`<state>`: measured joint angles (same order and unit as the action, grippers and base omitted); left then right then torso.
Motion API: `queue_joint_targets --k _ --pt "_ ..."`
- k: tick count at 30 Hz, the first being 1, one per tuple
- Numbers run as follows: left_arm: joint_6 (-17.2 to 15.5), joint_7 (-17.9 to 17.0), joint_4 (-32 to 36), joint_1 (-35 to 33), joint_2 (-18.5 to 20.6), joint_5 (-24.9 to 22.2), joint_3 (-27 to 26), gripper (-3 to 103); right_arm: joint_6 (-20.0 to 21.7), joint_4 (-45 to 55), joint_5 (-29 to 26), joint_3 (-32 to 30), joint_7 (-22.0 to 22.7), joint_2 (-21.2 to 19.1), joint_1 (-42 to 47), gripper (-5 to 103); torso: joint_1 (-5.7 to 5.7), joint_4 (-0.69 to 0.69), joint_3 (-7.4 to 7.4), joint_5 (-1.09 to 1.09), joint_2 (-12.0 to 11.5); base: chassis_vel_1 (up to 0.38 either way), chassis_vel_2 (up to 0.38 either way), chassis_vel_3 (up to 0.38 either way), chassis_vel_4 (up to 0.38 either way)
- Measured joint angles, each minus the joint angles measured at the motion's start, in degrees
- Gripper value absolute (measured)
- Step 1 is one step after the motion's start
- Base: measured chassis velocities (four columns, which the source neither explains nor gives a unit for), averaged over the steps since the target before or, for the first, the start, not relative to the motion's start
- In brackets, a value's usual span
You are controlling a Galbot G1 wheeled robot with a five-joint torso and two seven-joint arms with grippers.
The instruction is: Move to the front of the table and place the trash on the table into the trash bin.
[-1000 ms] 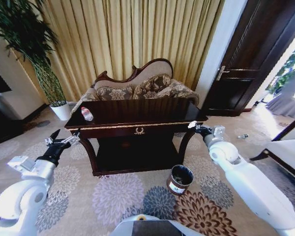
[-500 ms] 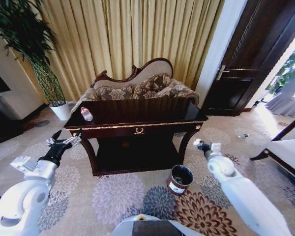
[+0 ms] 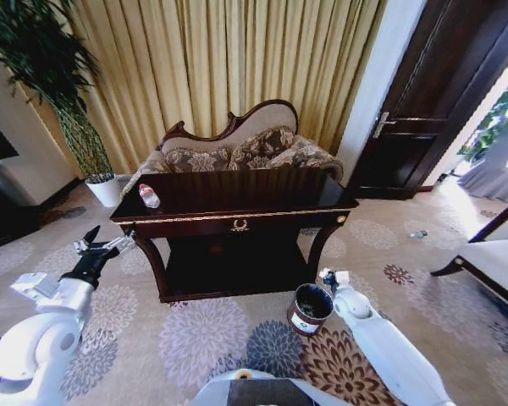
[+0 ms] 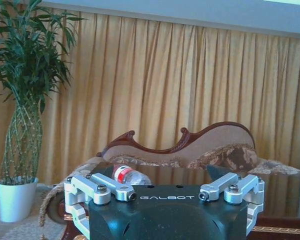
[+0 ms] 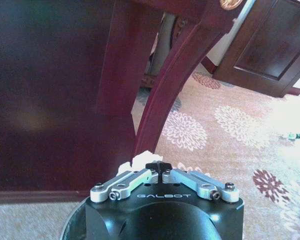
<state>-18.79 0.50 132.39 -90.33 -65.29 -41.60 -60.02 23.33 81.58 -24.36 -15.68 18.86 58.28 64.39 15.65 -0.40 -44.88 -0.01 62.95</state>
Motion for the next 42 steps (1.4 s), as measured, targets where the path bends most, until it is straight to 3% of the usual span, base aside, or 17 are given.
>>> queue_joint_targets --k 9,12,16,19,21,23,26,28,31,35,36,42 --pt "0.2 0.4 -0.35 -0.29 0.07 -0.35 -0.91 100 -0.59 -2.37 2.86 1.06 0.43 0.83 -0.94 -1 0.0 0.0 0.0 0.01 0.0 0.0 0.0 0.0 0.0" --pt "0.2 0.45 0.05 -0.32 0.0 -0.39 -0.75 100 -0.59 -2.38 3.64 1.17 1.13 0.57 -0.86 15 0.0 0.01 0.0 0.01 0.0 0.0 0.0 0.0 0.0" --pt "0.2 0.47 0.12 -0.36 0.0 -0.49 -0.9 100 -0.63 -2.46 3.98 1.16 1.68 0.47 -0.66 26 0.0 0.0 0.0 0.01 0.0 0.0 0.0 0.0 0.0" --pt "0.22 0.57 0.41 -0.63 0.21 -1.02 -1.5 100 -0.72 -1.96 3.81 0.9 2.57 0.05 -0.27 42 0.0 -0.01 0.0 0.02 0.0 0.0 0.0 0.0 0.0" --pt "0.22 0.59 0.48 -0.66 0.28 -1.14 -1.66 100 -0.72 -1.53 3.55 0.81 2.87 -0.13 -0.25 47 0.0 0.0 0.0 0.02 0.0 0.0 0.0 0.0 0.0" --pt "0.22 0.61 0.58 -0.68 0.38 -1.38 -1.89 100 -0.76 -0.1 2.62 0.48 3.48 -0.52 -0.24 53 0.0 0.0 0.0 0.01 0.0 0.0 0.0 0.0 0.0" --pt "0.23 0.59 0.6 -0.53 0.55 -1.62 -2.01 100 -1.89 4.74 -0.05 -0.28 3.98 -1.53 -0.17 70 0.0 0.0 0.0 0.01 0.0 0.0 0.0 0.0 0.0" --pt "0.23 0.55 0.6 -0.45 0.58 -1.67 -2.01 100 -2.17 6.38 -0.9 -0.44 4.0 -1.92 -0.1 70 0.0 0.01 0.0 0.01 0.0 0.0 0.0 0.0 0.0" --pt "0.15 0.32 0.88 -0.25 0.8 -2.02 -2.11 100 -2.5 13.8 -5.9 -0.97 4.89 -3.52 0.16 86 0.0 0.0 0.0 0.0 0.0 0.0 0.0 0.0 0.0" --pt "-0.5 -0.21 1.39 -0.34 1.16 -2.81 -2.6 100 -2.56 17.9 -8.55 -1.76 5.22 -4.29 0.31 91 0.0 0.01 0.0 0.0 0.01 0.0 0.0 0.0 0.0" --pt "-0.79 -0.69 1.66 -0.47 1.61 -3.41 -2.97 100 -3.0 21.38 -10.29 -2.51 5.55 -4.76 0.33 98 0.0 0.0 0.0 0.01 0.0 0.0 0.0 0.0 0.0" --pt "-1.24 -2.93 2.26 0.06 2.9 -5.01 -3.39 100 -3.1 32.18 -13.26 -4.28 6.98 -6.49 0.5 100 0.0 0.01 0.0 -0.01 0.01 0.0 0.0 0.0 0.0"
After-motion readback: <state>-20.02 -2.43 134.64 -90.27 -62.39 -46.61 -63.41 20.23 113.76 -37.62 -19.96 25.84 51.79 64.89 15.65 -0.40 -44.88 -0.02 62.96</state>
